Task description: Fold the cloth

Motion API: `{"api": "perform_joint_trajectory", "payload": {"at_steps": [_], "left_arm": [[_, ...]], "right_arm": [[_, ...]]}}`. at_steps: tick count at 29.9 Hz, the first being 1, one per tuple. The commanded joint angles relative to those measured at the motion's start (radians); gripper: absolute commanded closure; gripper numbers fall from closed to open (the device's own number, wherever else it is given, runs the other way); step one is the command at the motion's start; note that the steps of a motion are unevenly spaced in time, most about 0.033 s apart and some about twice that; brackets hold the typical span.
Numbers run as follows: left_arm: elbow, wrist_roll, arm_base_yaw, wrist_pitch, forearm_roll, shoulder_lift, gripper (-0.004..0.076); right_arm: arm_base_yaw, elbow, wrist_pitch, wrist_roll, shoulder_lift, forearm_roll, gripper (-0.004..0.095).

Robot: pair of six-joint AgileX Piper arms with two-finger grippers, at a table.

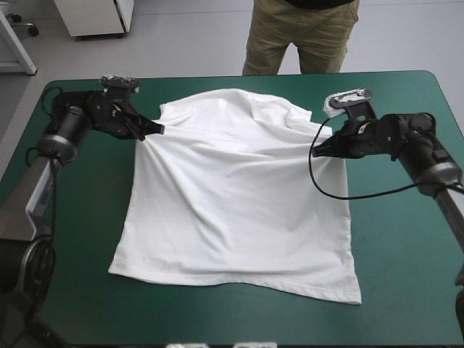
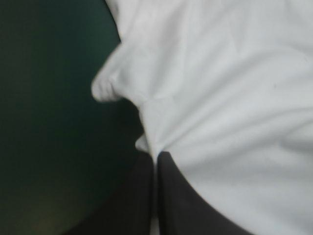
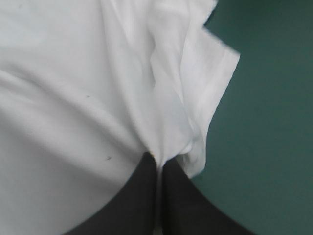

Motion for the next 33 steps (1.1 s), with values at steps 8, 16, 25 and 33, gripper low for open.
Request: {"api": "perform_joint_trajectory", "payload": {"at_steps": [8, 16, 25, 33], "left_arm": [[-0.027, -0.009, 0.05, -0.092, 0.09, -0.415, 0.0733], [-0.027, -0.011, 0.05, -0.048, 0.092, -0.661, 0.0733], [-0.027, -0.013, 0.05, 0.075, 0.071, -0.749, 0.0733], [-0.027, -0.001, 0.048, 0.073, -0.069, -0.623, 0.0733]], "right_arm": [[-0.002, -0.235, 0.018, 0.008, -0.274, -0.02, 0.0925], [-0.002, -0.396, 0.203, 0.008, -0.406, -0.02, 0.0925], [-0.002, -0.398, 0.42, 0.058, -0.494, -0.02, 0.0925], [-0.002, -0.398, 0.35, 0.058, -0.413, -0.05, 0.0925]]}}
